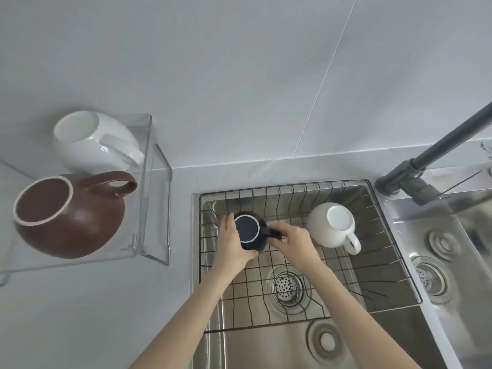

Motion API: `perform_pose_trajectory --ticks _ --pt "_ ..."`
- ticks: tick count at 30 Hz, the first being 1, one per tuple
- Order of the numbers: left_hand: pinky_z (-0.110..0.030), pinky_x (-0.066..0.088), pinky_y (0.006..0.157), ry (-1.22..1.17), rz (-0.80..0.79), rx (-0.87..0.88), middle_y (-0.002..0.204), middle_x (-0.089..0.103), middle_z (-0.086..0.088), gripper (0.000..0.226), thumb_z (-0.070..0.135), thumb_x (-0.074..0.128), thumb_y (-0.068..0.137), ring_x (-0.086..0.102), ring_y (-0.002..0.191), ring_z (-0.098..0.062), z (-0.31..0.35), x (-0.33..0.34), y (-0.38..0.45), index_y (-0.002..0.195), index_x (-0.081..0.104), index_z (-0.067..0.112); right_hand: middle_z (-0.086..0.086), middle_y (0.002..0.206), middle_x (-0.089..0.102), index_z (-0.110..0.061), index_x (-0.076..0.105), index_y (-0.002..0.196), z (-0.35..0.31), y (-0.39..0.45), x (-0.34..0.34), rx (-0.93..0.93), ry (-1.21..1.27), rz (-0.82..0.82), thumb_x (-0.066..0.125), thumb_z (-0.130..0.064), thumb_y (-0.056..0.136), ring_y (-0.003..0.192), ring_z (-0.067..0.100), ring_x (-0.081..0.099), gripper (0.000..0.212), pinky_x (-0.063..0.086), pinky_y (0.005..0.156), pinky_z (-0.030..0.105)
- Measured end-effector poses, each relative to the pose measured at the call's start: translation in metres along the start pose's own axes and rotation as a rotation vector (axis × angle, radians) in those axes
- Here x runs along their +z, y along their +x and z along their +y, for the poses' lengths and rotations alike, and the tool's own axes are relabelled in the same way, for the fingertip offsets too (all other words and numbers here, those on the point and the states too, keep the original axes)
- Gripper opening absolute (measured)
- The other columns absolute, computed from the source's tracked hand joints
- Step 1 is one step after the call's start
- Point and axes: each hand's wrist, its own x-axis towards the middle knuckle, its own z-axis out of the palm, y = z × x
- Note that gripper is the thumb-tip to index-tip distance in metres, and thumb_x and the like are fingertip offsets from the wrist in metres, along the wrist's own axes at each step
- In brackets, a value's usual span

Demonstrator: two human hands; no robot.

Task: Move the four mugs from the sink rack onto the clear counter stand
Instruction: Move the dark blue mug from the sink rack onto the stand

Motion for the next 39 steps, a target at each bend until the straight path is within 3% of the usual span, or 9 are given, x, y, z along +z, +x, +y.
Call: perform_pose_trajectory --ticks 5,10,15,20,23,27,31,36,39 --pt "-0.031 0.029 0.108 -0.02 0.037 -0.026 0.143 0.039 -0.01 0.104 0.015 0.084 0.054 0.036 0.132 -0.025 -0.005 0.003 0.002 0.139 0.024 0.006 -0.004 0.081 0.07 -0.016 0.071 0.094 0.004 0.001 -0.001 -0.015 0.068 0.042 0.066 -0.008 0.075 0.08 0.014 0.064 0.02 0.043 0.071 0.005" --pt "-0.021 0.037 0.086 -0.105 0.09 0.015 0.124 0.057 -0.002 0.094 0.015 0.086 0.048 0.051 0.11 -0.016 0.001 -0.005 -0.006 0.128 0.038 0.013 0.002 0.082 0.075 -0.015 0.073 0.089 -0.009 -0.006 -0.016 -0.021 0.092 0.075 0.071 -0.01 0.072 0.079 0.016 0.067 0.018 0.052 0.077 0.029" --pt "-0.013 0.036 0.08 -0.145 0.166 0.144 0.112 0.054 0.01 0.093 0.02 0.087 0.047 0.05 0.104 -0.008 0.026 -0.044 -0.027 0.127 0.041 0.019 -0.025 0.063 0.07 -0.04 0.07 0.071 -0.047 -0.025 -0.045 -0.047 0.205 0.108 0.074 -0.01 0.069 0.071 -0.003 0.066 0.03 0.048 0.068 0.006" --pt "-0.003 0.034 0.087 -0.198 0.236 0.289 0.111 0.052 0.019 0.092 0.023 0.087 0.047 0.049 0.108 -0.002 0.05 -0.107 -0.06 0.126 0.041 0.025 -0.022 0.066 0.074 -0.029 0.074 0.072 -0.113 -0.055 -0.07 -0.157 0.373 0.132 0.074 -0.006 0.069 0.072 -0.002 0.068 0.023 0.052 0.071 0.009" --pt "-0.015 0.039 0.096 -0.233 0.268 0.322 0.114 0.056 0.015 0.092 0.027 0.087 0.042 0.053 0.114 -0.006 0.055 -0.154 -0.079 0.124 0.045 0.027 -0.006 0.076 0.078 -0.02 0.076 0.075 -0.161 -0.069 -0.073 -0.224 0.404 0.098 0.073 -0.006 0.069 0.074 0.008 0.07 0.016 0.055 0.078 0.024" --pt "-0.035 0.044 0.102 -0.263 0.345 0.37 0.118 0.062 0.011 0.092 0.044 0.081 0.032 0.056 0.115 -0.009 0.048 -0.222 -0.103 0.118 0.047 0.036 -0.019 0.058 0.072 -0.025 0.074 0.069 -0.231 -0.081 -0.062 -0.347 0.356 0.08 0.073 -0.006 0.07 0.058 -0.002 0.065 0.02 0.05 0.062 0.008" --pt "-0.02 0.039 0.101 -0.278 0.385 0.446 0.119 0.06 0.015 0.095 0.031 0.087 0.037 0.054 0.115 0.0 0.037 -0.29 -0.123 0.124 0.05 0.025 -0.016 0.055 0.071 -0.022 0.075 0.071 -0.292 -0.082 -0.037 -0.446 0.343 0.085 0.073 -0.008 0.069 0.053 0.002 0.063 0.014 0.051 0.059 0.011" --pt "-0.007 0.04 0.093 -0.231 0.402 0.487 0.104 0.064 0.031 0.075 0.031 0.084 0.036 0.056 0.108 0.008 0.004 -0.367 -0.127 0.104 0.057 0.048 -0.016 0.052 0.068 -0.027 0.073 0.07 -0.357 -0.067 0.018 -0.422 0.338 0.12 0.073 -0.017 0.068 0.046 0.002 0.059 0.01 0.05 0.047 0.018" --pt "-0.004 0.038 0.094 -0.179 0.384 0.436 0.12 0.061 0.013 0.08 0.019 0.088 0.042 0.055 0.107 0.011 -0.023 -0.402 -0.111 0.115 0.059 0.032 -0.005 0.064 0.07 -0.02 0.075 0.075 -0.382 -0.051 0.058 -0.377 0.312 0.157 0.072 -0.018 0.067 0.061 0.011 0.062 0.008 0.05 0.061 0.026"
